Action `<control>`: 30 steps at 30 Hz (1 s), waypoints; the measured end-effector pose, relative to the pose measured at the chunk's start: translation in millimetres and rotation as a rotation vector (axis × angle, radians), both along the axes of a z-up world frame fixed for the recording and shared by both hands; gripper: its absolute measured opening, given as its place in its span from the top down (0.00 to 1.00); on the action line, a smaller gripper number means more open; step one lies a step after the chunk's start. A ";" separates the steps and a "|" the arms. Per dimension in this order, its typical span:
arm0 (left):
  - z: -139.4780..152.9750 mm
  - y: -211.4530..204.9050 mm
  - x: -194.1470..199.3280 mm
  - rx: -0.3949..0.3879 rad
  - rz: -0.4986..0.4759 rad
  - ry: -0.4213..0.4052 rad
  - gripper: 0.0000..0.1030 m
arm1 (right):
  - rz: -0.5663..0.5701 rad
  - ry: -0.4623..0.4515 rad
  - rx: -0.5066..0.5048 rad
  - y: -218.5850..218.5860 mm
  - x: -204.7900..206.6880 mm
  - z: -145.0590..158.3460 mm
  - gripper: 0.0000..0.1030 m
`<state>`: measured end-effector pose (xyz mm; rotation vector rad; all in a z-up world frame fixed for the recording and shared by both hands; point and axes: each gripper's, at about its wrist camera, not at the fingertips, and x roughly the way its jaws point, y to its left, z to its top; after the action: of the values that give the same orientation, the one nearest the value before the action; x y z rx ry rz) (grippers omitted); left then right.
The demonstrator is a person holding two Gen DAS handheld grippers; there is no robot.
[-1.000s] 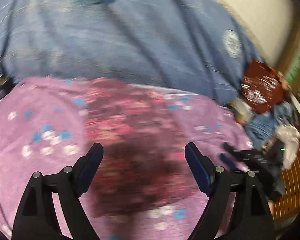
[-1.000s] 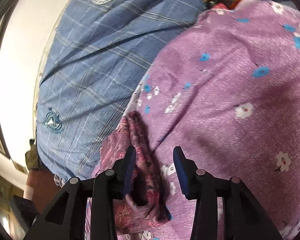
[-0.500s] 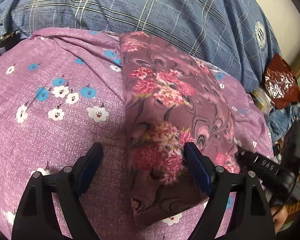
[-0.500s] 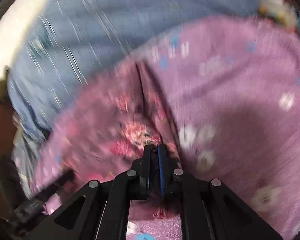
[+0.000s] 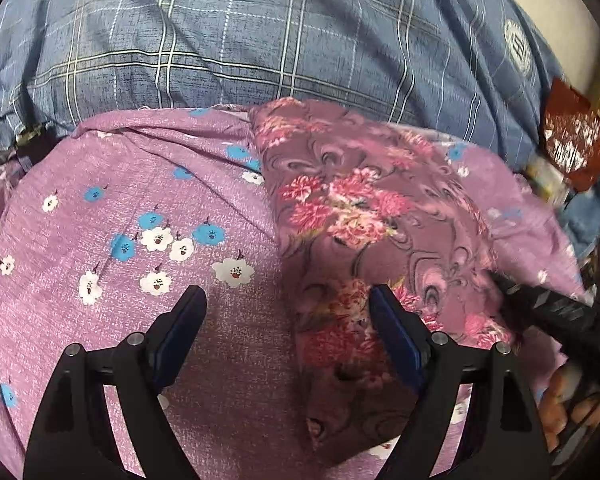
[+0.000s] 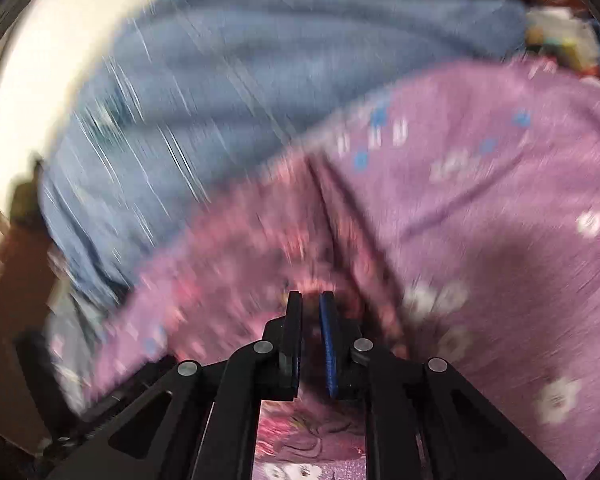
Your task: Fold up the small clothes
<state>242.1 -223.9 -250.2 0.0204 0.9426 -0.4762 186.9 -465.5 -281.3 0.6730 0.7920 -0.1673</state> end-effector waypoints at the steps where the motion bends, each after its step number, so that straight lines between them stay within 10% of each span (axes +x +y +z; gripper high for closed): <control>1: -0.6 -0.6 -0.4 0.010 0.001 -0.005 0.18 | 0.005 0.055 -0.027 6.5 6.9 -9.7 0.91; 13: -0.8 -7.9 -2.7 0.055 -0.006 -0.039 0.18 | 0.056 -0.061 -0.045 12.9 50.2 49.5 0.88; 21: -5.2 -14.9 -3.6 0.081 -0.025 -0.063 0.17 | 0.083 0.122 -0.010 3.1 140.2 4.9 0.83; 30: -3.8 -14.7 -7.9 0.098 -0.030 -0.071 0.17 | 0.218 -0.001 -0.038 43.8 144.0 32.7 0.79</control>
<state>234.2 -238.6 -254.0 0.1391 0.8965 -0.4536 330.8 -421.8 -248.6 0.5463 0.8537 0.0160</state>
